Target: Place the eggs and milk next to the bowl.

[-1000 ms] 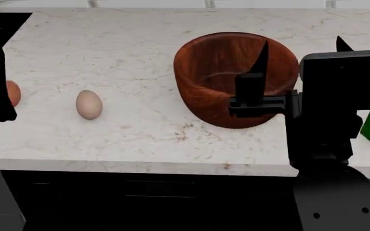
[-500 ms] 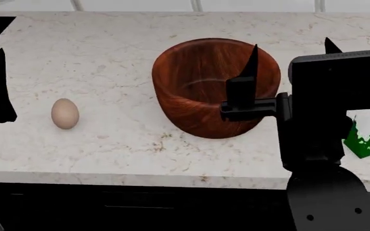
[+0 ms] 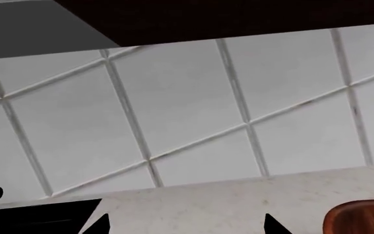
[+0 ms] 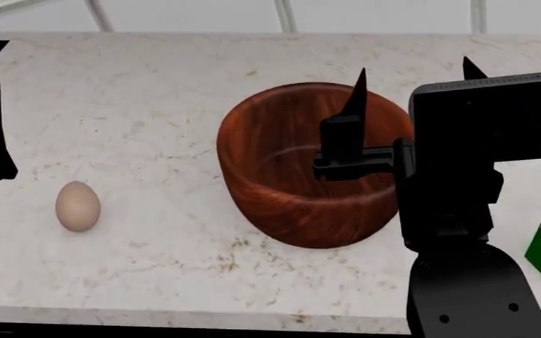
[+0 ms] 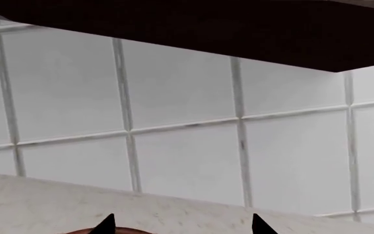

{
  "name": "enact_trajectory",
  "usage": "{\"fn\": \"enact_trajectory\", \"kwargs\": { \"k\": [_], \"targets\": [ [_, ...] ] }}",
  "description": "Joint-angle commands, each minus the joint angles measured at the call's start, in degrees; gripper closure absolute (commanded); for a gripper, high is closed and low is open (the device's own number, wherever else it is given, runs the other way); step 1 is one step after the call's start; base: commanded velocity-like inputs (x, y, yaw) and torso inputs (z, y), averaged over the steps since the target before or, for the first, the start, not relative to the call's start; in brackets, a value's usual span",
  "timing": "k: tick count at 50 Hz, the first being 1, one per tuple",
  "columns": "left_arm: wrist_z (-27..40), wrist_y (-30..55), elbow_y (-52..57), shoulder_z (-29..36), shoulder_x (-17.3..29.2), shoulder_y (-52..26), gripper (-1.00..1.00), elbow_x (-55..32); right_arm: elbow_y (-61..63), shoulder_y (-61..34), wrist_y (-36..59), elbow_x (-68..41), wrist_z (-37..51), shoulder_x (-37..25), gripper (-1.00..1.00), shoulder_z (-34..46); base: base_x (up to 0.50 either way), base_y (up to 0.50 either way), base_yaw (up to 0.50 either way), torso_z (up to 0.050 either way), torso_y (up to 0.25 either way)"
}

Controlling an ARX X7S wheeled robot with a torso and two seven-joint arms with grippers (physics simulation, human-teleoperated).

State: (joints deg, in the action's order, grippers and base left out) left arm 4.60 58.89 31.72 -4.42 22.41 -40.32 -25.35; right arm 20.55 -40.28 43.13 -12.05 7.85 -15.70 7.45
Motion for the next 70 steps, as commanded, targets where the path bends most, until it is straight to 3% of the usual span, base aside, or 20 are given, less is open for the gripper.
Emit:
{"fn": "enact_trajectory", "kwargs": {
  "k": [1, 22, 52, 53, 59, 70],
  "targets": [
    [0.11, 0.10, 0.33, -0.38, 0.11, 0.23, -1.00, -0.49, 0.31, -0.12, 0.31, -0.37, 0.13, -0.10, -1.00, 0.11, 0.23, 0.03, 0.00, 0.000, 0.000],
    [0.01, 0.12, -0.69, 1.15, 0.08, -0.24, -1.00, -0.79, -0.16, 0.53, -0.85, -1.18, 0.67, -0.15, -1.00, -1.05, 0.23, 0.03, 0.00, 0.000, 0.000],
    [-0.14, 1.70, 0.16, 0.57, 0.22, -0.14, -1.00, -2.18, 0.46, 0.93, -1.00, -1.55, 0.89, -0.15, -1.00, -1.06, 0.00, 0.00, 0.00, 0.000, 0.000],
    [-9.90, 6.06, 2.27, -1.96, -5.35, -0.67, -1.00, 9.57, 1.23, 1.46, 0.71, 12.68, -11.32, 8.63, -1.00, -7.46, 0.00, 0.00, 0.00, 0.000, 0.000],
    [-9.98, 10.56, 3.38, -3.68, -5.27, -2.04, -1.00, 8.02, 1.48, 1.29, 1.03, 12.29, -11.07, 8.42, -1.00, -7.48, 0.00, 0.00, 0.00, 0.000, 0.000],
    [-11.17, 21.67, 5.35, -1.92, -0.87, -3.90, -1.00, 6.13, 1.35, 1.62, 0.71, 11.68, -10.67, 8.15, -1.00, -7.11, 0.00, 0.00, 0.00, 0.000, 0.000]
  ]
}}
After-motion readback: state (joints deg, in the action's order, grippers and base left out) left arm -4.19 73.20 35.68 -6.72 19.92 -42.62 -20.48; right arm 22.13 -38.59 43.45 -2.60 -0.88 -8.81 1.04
